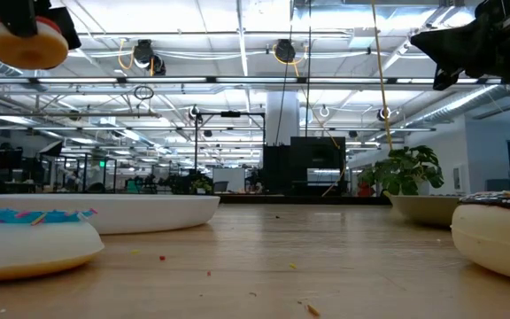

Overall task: Pick & Place donuts
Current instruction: Put the small pink donut on the white plate

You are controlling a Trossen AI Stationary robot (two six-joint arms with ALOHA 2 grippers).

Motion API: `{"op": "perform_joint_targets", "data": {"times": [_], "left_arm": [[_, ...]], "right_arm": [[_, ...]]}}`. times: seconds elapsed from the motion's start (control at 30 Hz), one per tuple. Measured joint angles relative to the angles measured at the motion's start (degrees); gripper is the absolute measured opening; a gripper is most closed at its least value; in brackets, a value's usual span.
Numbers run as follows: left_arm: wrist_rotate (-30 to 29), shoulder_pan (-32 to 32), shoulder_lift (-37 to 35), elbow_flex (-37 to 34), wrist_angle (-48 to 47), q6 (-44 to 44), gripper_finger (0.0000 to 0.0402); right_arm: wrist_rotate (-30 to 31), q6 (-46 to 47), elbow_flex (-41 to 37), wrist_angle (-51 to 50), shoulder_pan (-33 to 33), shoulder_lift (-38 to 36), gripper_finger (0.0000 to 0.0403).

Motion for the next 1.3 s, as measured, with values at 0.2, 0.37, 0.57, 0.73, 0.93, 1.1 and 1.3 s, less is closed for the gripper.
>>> {"op": "perform_joint_targets", "data": {"times": [0.2, 0.37, 0.57, 0.73, 0.93, 1.1, 1.3], "left_arm": [[-2.6, 1.9, 0.0, 0.0, 0.9, 0.5, 0.0184], [0.3, 7.4, 0.0, 0.0, 0.9, 1.6, 0.0184], [2.2, 13.9, 0.0, 0.0, 1.0, 12.7, 0.0184], [2.8, 20.6, 0.1, 2.0, 1.1, 20.2, 0.0184], [1.8, 25.8, 2.0, 5.8, 0.6, 28.0, 0.0184], [1.9, 29.4, 6.1, 9.3, -5.6, 29.6, 0.0184], [2.6, 32.5, 12.0, 11.1, -11.2, 30.6, 0.0184]], "right_arm": [[0.0, 0.0, 0.0, 0.0, 0.0, 0.0, 0.0000], [0.0, 0.0, 0.0, 0.4, 0.0, 0.0, 0.0000], [0.0, 0.0, 0.0, 0.4, 0.0, 0.0, 0.0000], [0.0, 0.0, 0.0, 0.4, 0.0, 0.0, 0.0000], [0.0, 0.0, 0.0, 0.4, 0.0, 0.0, 0.0000], [0.1, -0.8, 0.0, 0.5, 0.0, 0.0, 0.0000], [0.0, -0.9, 0.0, 0.5, 0.0, 0.1, 0.0000]]}}
